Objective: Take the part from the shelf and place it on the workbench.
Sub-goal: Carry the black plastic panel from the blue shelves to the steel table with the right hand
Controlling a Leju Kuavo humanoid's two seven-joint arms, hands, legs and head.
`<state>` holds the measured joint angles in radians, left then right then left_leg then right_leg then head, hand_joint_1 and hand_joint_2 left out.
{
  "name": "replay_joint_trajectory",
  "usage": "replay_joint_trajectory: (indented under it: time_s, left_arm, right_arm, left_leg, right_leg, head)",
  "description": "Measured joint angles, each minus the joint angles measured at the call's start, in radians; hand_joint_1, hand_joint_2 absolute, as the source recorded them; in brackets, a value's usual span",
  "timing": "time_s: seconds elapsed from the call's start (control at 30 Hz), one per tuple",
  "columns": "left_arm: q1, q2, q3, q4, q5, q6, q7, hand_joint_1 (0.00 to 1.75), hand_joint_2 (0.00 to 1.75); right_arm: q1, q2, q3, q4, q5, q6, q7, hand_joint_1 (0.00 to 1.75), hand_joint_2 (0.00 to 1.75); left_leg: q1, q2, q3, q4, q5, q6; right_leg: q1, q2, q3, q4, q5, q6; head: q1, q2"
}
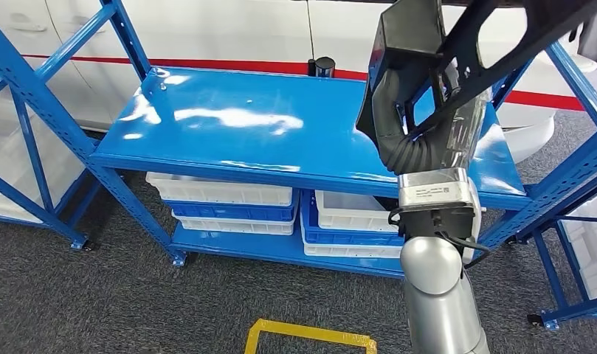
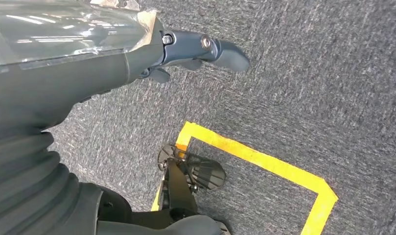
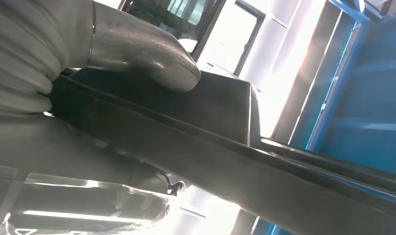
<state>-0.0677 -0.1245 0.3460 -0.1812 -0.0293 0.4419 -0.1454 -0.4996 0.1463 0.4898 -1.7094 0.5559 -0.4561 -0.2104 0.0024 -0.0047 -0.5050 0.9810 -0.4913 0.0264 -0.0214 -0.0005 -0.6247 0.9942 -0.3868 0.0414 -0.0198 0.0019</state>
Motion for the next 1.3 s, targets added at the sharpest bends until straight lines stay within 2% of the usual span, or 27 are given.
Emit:
replay_joint_trajectory:
  time_s: [0.07, 0.13, 0.17, 0.2, 0.23, 0.27, 0.3, 0.37, 0.4, 0.43, 0.5, 0.53, 0.6, 0.67, 0.7, 0.73, 0.77, 0.83, 0.9, 0.93, 1.03, 1.1, 1.17, 1.2, 1.23, 1.27, 1.3]
  left_arm:
    - [-0.001, 0.001, 0.0, 0.0, -0.002, -0.002, 0.0, 0.0, 1.75]
    - [-0.002, 0.001, 0.0, 0.0, -0.004, -0.004, -0.001, 0.0, 1.75]
    - [-0.001, 0.002, 0.0, 0.0, -0.004, -0.005, -0.001, 0.0, 1.75]
    - [-0.001, 0.001, 0.0, 0.0, -0.004, -0.006, -0.001, 0.0, 1.75]
    - [-0.001, 0.001, 0.0, 0.0, -0.004, -0.007, 0.0, 0.0, 1.75]
    - [-0.001, 0.001, 0.0, 0.0, -0.005, -0.008, 0.001, 0.0, 1.75]
    - [-0.001, 0.001, 0.0, 0.0, -0.006, -0.009, 0.002, 0.0, 1.75]
    - [-0.001, 0.0, 0.001, 0.0, -0.008, -0.011, 0.006, 0.0, 1.75]
    - [-0.001, 0.0, 0.001, 0.0, -0.009, -0.011, 0.007, 0.0, 1.75]
    - [-0.001, 0.0, 0.001, 0.0, -0.01, -0.011, 0.009, 0.0, 1.75]
    - [0.0, 0.0, 0.001, 0.0, -0.01, -0.009, 0.014, 0.0, 1.75]
    - [0.0, 0.0, 0.001, 0.0, -0.01, -0.007, 0.017, 0.0, 1.75]
    - [0.001, 0.002, 0.001, 0.0, -0.007, -0.001, 0.023, 0.0, 1.75]
    - [0.001, 0.002, 0.002, 0.0, -0.005, 0.002, 0.025, 0.0, 1.75]
    - [0.001, 0.002, 0.002, 0.0, -0.005, 0.002, 0.026, 0.0, 1.75]
    - [0.001, 0.002, 0.003, 0.0, -0.005, 0.002, 0.026, 0.0, 1.75]
    - [0.001, 0.002, 0.003, 0.0, -0.005, 0.002, 0.026, 0.0, 1.75]
    - [0.0, 0.002, 0.004, 0.0, -0.004, 0.005, 0.027, 0.0, 1.75]
    - [-0.002, 0.003, 0.005, 0.0, 0.0, 0.011, 0.029, 0.0, 1.75]
    - [-0.002, 0.003, 0.006, 0.0, 0.002, 0.015, 0.031, 0.0, 1.75]
    - [-0.001, 0.002, 0.009, 0.0, 0.006, 0.024, 0.037, 0.0, 1.75]
    - [-0.002, 0.001, 0.012, 0.0, 0.006, 0.027, 0.037, 0.0, 1.75]
    - [-0.002, 0.001, 0.014, 0.0, 0.007, 0.029, 0.037, 0.0, 1.75]
    - [-0.002, 0.001, 0.015, 0.0, 0.007, 0.028, 0.037, 0.0, 1.75]
    - [-0.002, 0.001, 0.015, 0.0, 0.007, 0.026, 0.037, 0.0, 1.75]
    - [-0.002, 0.001, 0.015, 0.0, 0.006, 0.023, 0.037, 0.0, 1.75]
    - [-0.002, 0.001, 0.015, 0.0, 0.005, 0.021, 0.037, 0.0, 1.75]
  right_arm:
    - [0.005, -0.003, -0.006, 0.0, 0.001, -0.003, -0.001, 1.75, 1.75]
    - [0.011, -0.006, -0.011, 0.0, 0.001, -0.004, -0.002, 1.75, 1.75]
    - [0.014, -0.008, -0.013, 0.0, 0.001, -0.005, -0.002, 1.75, 1.75]
    - [0.018, -0.01, -0.014, 0.0, 0.002, -0.005, -0.002, 1.75, 1.75]
    - [0.021, -0.011, -0.016, 0.001, 0.006, -0.005, -0.001, 1.75, 1.75]
    - [0.023, -0.013, -0.018, 0.002, 0.012, -0.005, -0.001, 1.75, 1.75]
    - [0.025, -0.014, -0.021, 0.003, 0.019, -0.005, 0.0, 1.75, 1.75]
    - [0.026, -0.013, -0.024, 0.004, 0.03, -0.005, 0.003, 1.75, 1.75]
    - [0.027, -0.012, -0.025, 0.005, 0.032, -0.005, 0.004, 1.75, 1.75]
    - [0.028, -0.012, -0.026, 0.006, 0.032, -0.006, 0.004, 1.75, 1.75]
    - [0.031, -0.01, -0.027, 0.011, 0.027, -0.007, 0.003, 1.75, 1.75]
    - [0.032, -0.009, -0.028, 0.014, 0.022, -0.007, 0.002, 1.75, 1.75]
    - [0.034, -0.004, -0.03, 0.02, 0.012, -0.005, -0.002, 1.75, 1.75]
    - [0.038, 0.0, -0.03, 0.025, 0.006, -0.002, -0.004, 1.75, 1.75]
    - [0.041, 0.001, -0.031, 0.028, 0.005, -0.001, -0.004, 1.75, 1.75]
    - [0.044, 0.001, -0.031, 0.031, 0.005, 0.0, -0.005, 1.75, 1.75]
    - [0.047, 0.001, -0.031, 0.033, 0.004, 0.0, -0.005, 1.75, 1.75]
    - [0.049, 0.002, -0.032, 0.036, 0.001, 0.001, -0.006, 1.75, 1.75]
    - [0.048, 0.007, -0.034, 0.038, -0.005, 0.005, -0.009, 1.75, 1.75]
    - [0.048, 0.01, -0.034, 0.039, -0.008, 0.006, -0.011, 1.75, 1.75]
    - [0.048, 0.017, -0.036, 0.041, -0.018, 0.008, -0.019, 1.75, 1.75]
    - [0.048, 0.018, -0.039, 0.043, -0.024, 0.008, -0.023, 1.75, 1.75]
    - [0.051, 0.017, -0.043, 0.044, -0.03, 0.008, -0.028, 1.75, 1.75]
    - [0.054, 0.016, -0.046, 0.045, -0.032, 0.008, -0.029, 1.75, 1.75]
    - [0.057, 0.015, -0.048, 0.047, -0.034, 0.007, -0.031, 1.75, 1.75]
    - [0.061, 0.014, -0.051, 0.048, -0.036, 0.006, -0.032, 1.75, 1.75]
    - [0.065, 0.014, -0.054, 0.049, -0.038, 0.004, -0.034, 1.75, 1.75]
  left_leg:
    - [0.002, 0.006, -0.019, -0.007, 0.024, 0.02]
    - [0.001, 0.01, -0.046, -0.009, 0.047, 0.031]
    - [-0.001, 0.011, -0.06, -0.008, 0.058, 0.033]
    - [-0.004, 0.011, -0.075, -0.007, 0.069, 0.034]
    - [-0.006, 0.012, -0.09, -0.006, 0.08, 0.034]
    - [-0.008, 0.012, -0.103, -0.005, 0.09, 0.033]
    - [-0.01, 0.012, -0.115, -0.003, 0.1, 0.032]
    - [-0.014, 0.012, -0.133, 0.001, 0.117, 0.026]
    - [-0.015, 0.013, -0.138, 0.001, 0.125, 0.021]
    - [-0.014, 0.013, -0.141, 0.0, 0.134, 0.015]
    - [-0.011, 0.012, -0.146, -0.005, 0.147, 0.002]
    - [-0.009, 0.01, -0.153, 0.002, 0.136, -0.005]
    - [-0.003, 0.006, -0.182, 0.072, 0.057, -0.02]
    - [0.004, 0.005, -0.219, 0.208, -0.037, -0.034]
    - [0.007, 0.005, -0.229, 0.265, -0.056, -0.038]
    - [0.009, 0.005, -0.225, 0.295, -0.054, -0.042]
    - [0.012, 0.005, -0.203, 0.289, -0.034, -0.043]
    - [0.016, 0.004, -0.106, 0.169, 0.007, -0.041]
    - [0.013, 0.001, -0.014, 0.033, 0.004, -0.032]
    - [0.009, -0.001, 0.006, -0.001, -0.005, -0.026]
    - [0.004, 0.001, -0.002, -0.019, 0.012, 0.0]
    - [0.007, 0.007, -0.019, -0.028, 0.036, 0.02]
    - [0.004, 0.011, -0.042, -0.027, 0.057, 0.029]
    - [0.003, 0.012, -0.055, -0.026, 0.067, 0.029]
    - [0.001, 0.012, -0.069, -0.025, 0.077, 0.029]
    - [0.001, 0.013, -0.082, -0.023, 0.086, 0.028]
    - [0.0, 0.013, -0.095, -0.021, 0.095, 0.026]
  right_leg:
    - [0.001, 0.001, -0.026, 0.042, -0.041, -0.003]
    - [0.002, 0.001, -0.069, 0.161, -0.129, -0.015]
    - [0.002, 0.001, -0.085, 0.23, -0.163, -0.016]
    - [0.002, 0.001, -0.092, 0.281, -0.18, -0.013]
    - [0.002, 0.001, -0.082, 0.301, -0.178, -0.006]
    - [0.003, 0.001, -0.052, 0.279, -0.16, 0.001]
    - [0.004, 0.001, -0.004, 0.223, -0.14, 0.004]
    - [0.01, 0.0, 0.107, 0.065, -0.129, -0.005]
    - [0.014, 0.0, 0.141, 0.01, -0.133, -0.012]
    - [0.017, 0.0, 0.158, -0.022, -0.139, -0.019]
    - [0.016, 0.001, 0.148, -0.032, -0.126, -0.03]
    - [0.012, 0.0, 0.141, -0.034, -0.116, -0.038]
    - [0.006, -0.002, 0.123, -0.037, -0.092, -0.051]
    - [0.006, -0.004, 0.097, -0.035, -0.07, -0.054]
    - [0.006, -0.004, 0.083, -0.033, -0.059, -0.053]
    - [0.006, -0.004, 0.068, -0.031, -0.049, -0.051]
    - [0.005, -0.004, 0.054, -0.029, -0.041, -0.048]
    - [0.005, -0.003, 0.031, -0.021, -0.027, -0.04]
    - [0.006, -0.003, 0.017, -0.016, -0.014, -0.028]
    - [0.006, -0.004, 0.015, -0.016, -0.008, -0.02]
    - [0.005, -0.005, 0.005, -0.015, 0.0, 0.0]
    - [0.006, -0.003, -0.025, 0.049, -0.057, -0.005]
    - [0.005, -0.002, -0.067, 0.184, -0.145, -0.016]
    - [0.005, -0.002, -0.078, 0.246, -0.171, -0.014]
    - [0.005, -0.002, -0.076, 0.281, -0.178, -0.008]
    - [0.005, -0.002, -0.056, 0.279, -0.167, 0.0]
    - [0.005, -0.002, -0.017, 0.239, -0.145, 0.008]
  head:
    - [0.003, 0.0]
    - [0.007, 0.0]
    - [0.008, 0.0]
    - [0.009, 0.0]
    - [0.009, 0.0]
    - [0.009, 0.0]
    - [0.009, 0.0]
    - [0.007, 0.0]
    - [0.007, 0.0]
    - [0.007, 0.0]
    - [0.008, 0.0]
    - [0.008, 0.0]
    - [0.003, 0.0]
    - [-0.002, 0.0]
    - [-0.002, 0.0]
    - [-0.002, 0.0]
    - [-0.002, 0.0]
    - [-0.003, 0.0]
    - [-0.002, 0.0]
    - [-0.001, 0.0]
    - [0.0, 0.0]
    - [0.004, 0.0]
    - [0.009, 0.0]
    - [0.01, 0.0]
    - [0.01, 0.0]
    - [0.011, 0.0]
    - [0.011, 0.0]
